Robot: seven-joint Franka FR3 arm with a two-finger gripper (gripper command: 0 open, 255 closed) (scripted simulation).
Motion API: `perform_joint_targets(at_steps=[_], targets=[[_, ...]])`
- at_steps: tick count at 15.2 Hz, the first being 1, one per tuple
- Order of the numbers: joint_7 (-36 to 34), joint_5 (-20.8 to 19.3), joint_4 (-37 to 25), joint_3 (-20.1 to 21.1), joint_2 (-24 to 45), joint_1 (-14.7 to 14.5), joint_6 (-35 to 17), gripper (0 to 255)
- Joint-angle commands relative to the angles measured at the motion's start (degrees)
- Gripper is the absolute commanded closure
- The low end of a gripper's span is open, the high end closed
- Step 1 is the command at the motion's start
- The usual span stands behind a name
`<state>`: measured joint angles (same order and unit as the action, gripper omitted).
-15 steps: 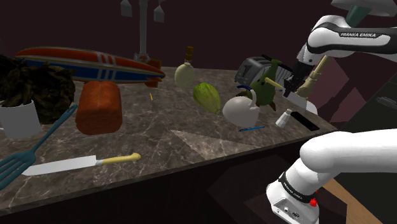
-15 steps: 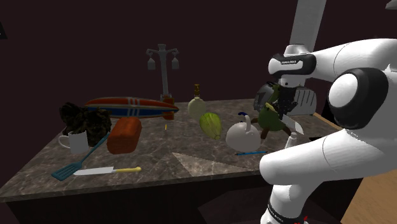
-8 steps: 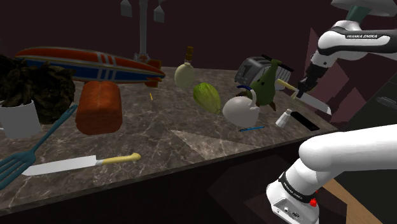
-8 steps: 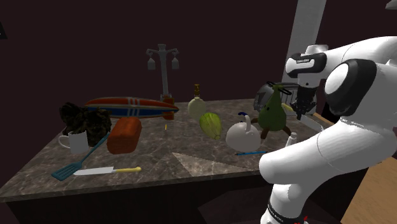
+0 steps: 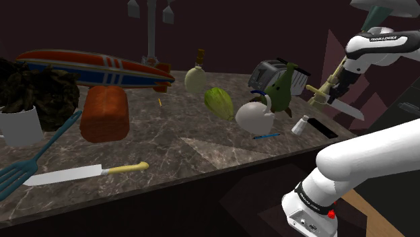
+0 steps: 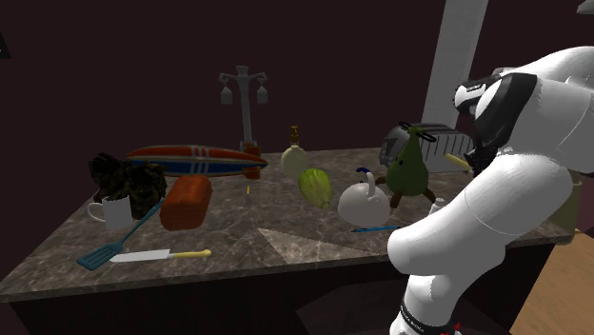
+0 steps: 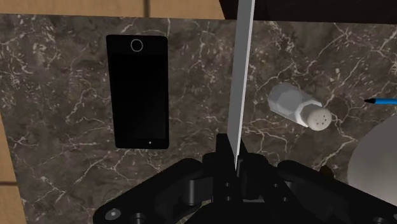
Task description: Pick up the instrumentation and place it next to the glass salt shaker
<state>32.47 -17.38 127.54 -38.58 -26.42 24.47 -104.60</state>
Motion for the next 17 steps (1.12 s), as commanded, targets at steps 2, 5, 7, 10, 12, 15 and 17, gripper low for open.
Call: perform_joint_targets(at_steps=[2, 5, 7, 10, 12, 15, 17], targets=[[1.3, -0.2, 0.9, -1.6, 1.1, 0.1, -2.2, 255], [1.3, -0.4, 2.8, -2.3, 1.6, 0.1, -4.6, 255], [1.3, -0.5, 4.0, -2.7, 2.0, 0.1, -6.2, 255], [1.4, -0.6, 5.8, -3.5, 2.7, 0.0, -8.7, 255], [1.5, -0.6, 6.9, -4.0, 3.3, 0.0, -10.3, 255], [1.7, -0.6, 8.5, -4.9, 4.3, -0.2, -12.9, 255], [1.9, -0.5, 9.5, -5.5, 5.1, -0.3, -14.6, 255]])
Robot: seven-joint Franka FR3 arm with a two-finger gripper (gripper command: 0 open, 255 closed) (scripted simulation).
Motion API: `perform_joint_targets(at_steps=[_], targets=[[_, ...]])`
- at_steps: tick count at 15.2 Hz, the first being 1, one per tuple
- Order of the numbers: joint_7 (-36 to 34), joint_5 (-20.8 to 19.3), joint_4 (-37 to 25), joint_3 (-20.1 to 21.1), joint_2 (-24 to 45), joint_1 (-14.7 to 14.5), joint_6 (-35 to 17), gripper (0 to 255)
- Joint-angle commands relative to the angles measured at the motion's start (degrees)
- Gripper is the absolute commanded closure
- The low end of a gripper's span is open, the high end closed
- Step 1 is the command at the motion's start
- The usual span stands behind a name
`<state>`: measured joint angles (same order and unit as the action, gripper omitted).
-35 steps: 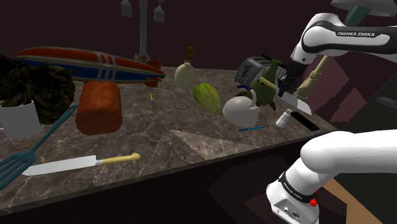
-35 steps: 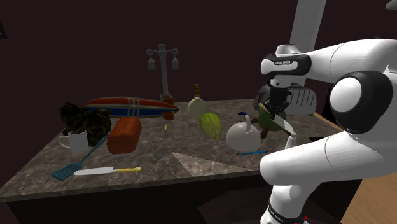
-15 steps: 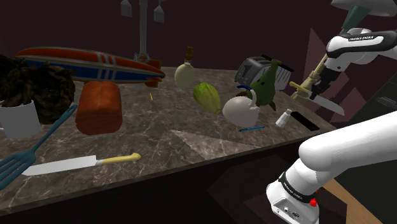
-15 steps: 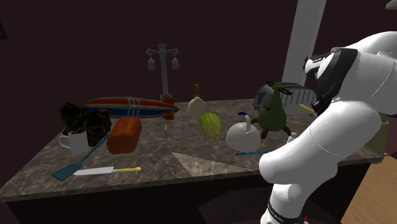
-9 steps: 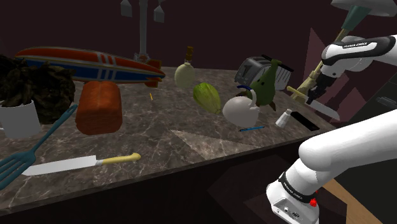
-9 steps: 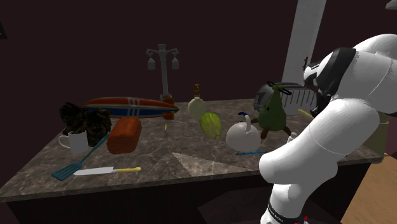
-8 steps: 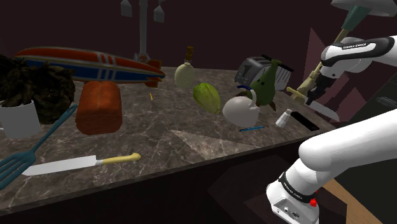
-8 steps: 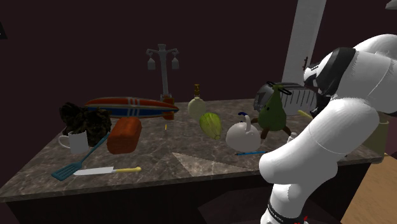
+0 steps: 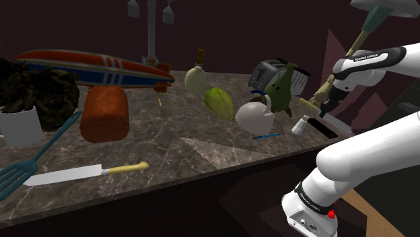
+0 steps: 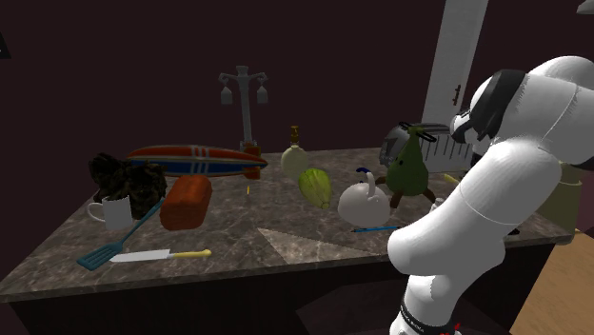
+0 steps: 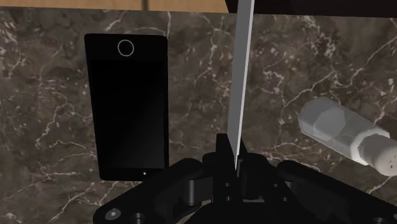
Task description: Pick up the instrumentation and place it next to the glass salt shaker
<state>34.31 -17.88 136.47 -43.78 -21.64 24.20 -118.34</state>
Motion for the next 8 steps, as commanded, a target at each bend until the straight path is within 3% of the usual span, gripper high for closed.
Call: perform_joint_targets(at_steps=[1, 8], targets=[[0.1, 0.1, 1.0, -0.6, 0.7, -0.1, -1.7, 255], [1.2, 1.1, 4.1, -2.9, 4.3, -1.0, -8.0, 255]])
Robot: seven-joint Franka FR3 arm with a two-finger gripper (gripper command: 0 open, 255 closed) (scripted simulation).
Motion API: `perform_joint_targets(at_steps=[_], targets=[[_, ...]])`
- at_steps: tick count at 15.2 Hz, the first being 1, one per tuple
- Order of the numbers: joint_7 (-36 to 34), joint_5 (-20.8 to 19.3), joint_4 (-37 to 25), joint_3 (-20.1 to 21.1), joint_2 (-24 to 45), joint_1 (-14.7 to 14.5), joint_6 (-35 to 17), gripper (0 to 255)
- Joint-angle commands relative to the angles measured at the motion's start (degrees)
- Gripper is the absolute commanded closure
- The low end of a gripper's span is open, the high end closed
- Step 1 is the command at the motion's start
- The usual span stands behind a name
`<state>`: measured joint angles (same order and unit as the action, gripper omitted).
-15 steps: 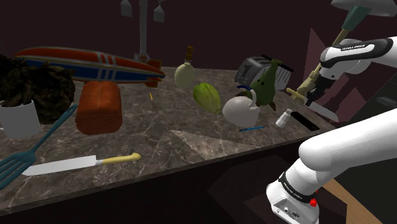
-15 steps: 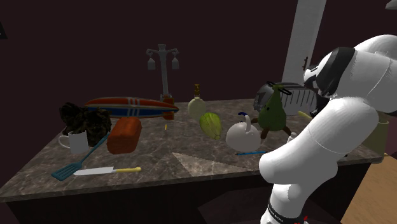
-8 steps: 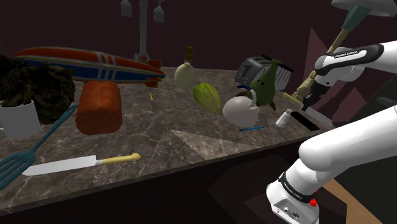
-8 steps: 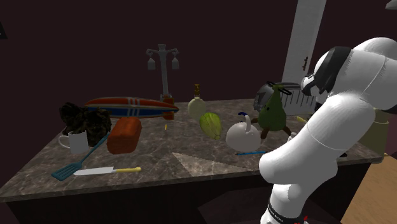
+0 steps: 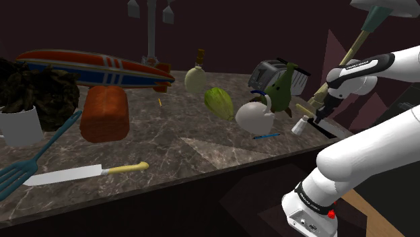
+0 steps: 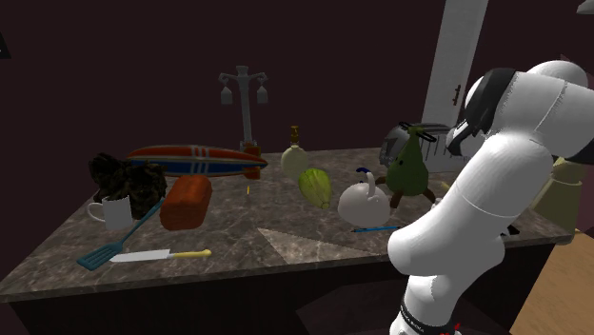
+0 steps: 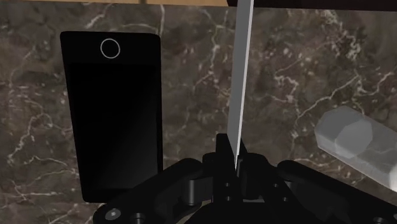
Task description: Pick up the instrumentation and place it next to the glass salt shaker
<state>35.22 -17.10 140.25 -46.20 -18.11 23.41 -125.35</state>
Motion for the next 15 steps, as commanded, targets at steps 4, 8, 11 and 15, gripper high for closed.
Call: perform_joint_targets(at_steps=[4, 8, 11, 15], targets=[[1.3, 1.4, 1.8, -1.9, 3.3, -0.9, -4.7, 255], [1.9, 2.2, 2.5, -2.6, 4.6, -1.4, -6.6, 255], [1.9, 2.2, 2.5, -2.6, 4.6, -1.4, -6.6, 255], [1.9, 2.2, 2.5, -2.6, 4.6, -1.4, -6.5, 0]])
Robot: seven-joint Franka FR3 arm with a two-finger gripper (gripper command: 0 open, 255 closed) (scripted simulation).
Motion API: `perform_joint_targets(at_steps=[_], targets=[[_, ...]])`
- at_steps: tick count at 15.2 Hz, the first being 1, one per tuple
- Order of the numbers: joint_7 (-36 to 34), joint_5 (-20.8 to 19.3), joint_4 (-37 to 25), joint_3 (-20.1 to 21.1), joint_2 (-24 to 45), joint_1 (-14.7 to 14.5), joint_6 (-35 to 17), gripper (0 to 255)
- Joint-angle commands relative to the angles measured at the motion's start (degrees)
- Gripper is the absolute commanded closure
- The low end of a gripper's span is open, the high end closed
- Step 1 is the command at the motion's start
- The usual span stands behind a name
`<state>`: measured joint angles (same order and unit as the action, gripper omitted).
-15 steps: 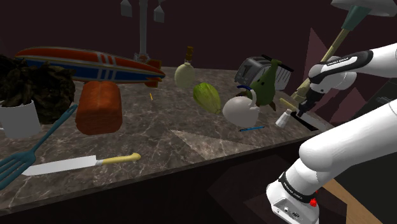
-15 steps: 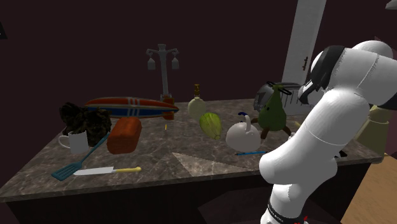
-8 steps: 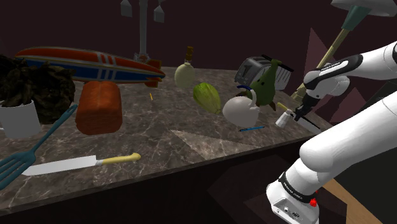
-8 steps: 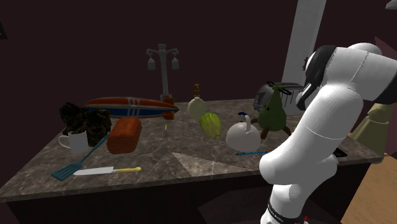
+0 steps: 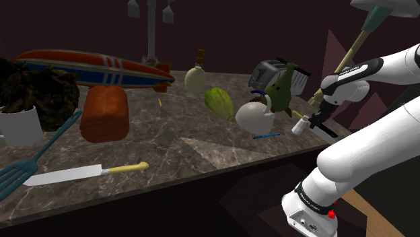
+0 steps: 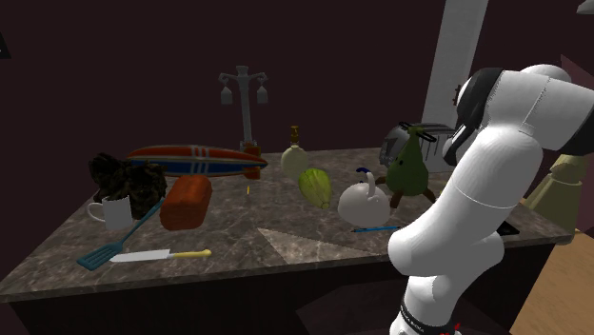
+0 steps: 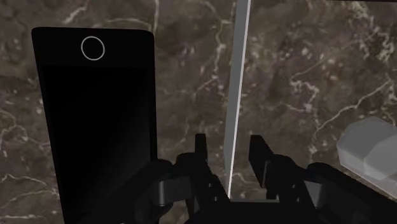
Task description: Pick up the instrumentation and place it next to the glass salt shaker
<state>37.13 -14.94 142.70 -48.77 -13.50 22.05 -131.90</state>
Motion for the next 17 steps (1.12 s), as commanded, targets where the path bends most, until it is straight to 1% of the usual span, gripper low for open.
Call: perform_joint_targets(at_steps=[1, 5, 7, 9, 17], targets=[[0.0, 0.0, 0.0, 0.0, 0.0, 0.0, 0.0, 0], [0.0, 0.0, 0.0, 0.0, 0.0, 0.0, 0.0, 0], [-1.4, -1.6, -1.9, 1.7, -3.3, 0.9, 4.7, 0], [-2.3, -2.4, -3.8, 3.2, -5.7, 1.4, 8.7, 0], [-2.3, -2.4, -3.8, 3.2, -5.7, 1.5, 8.7, 0]])
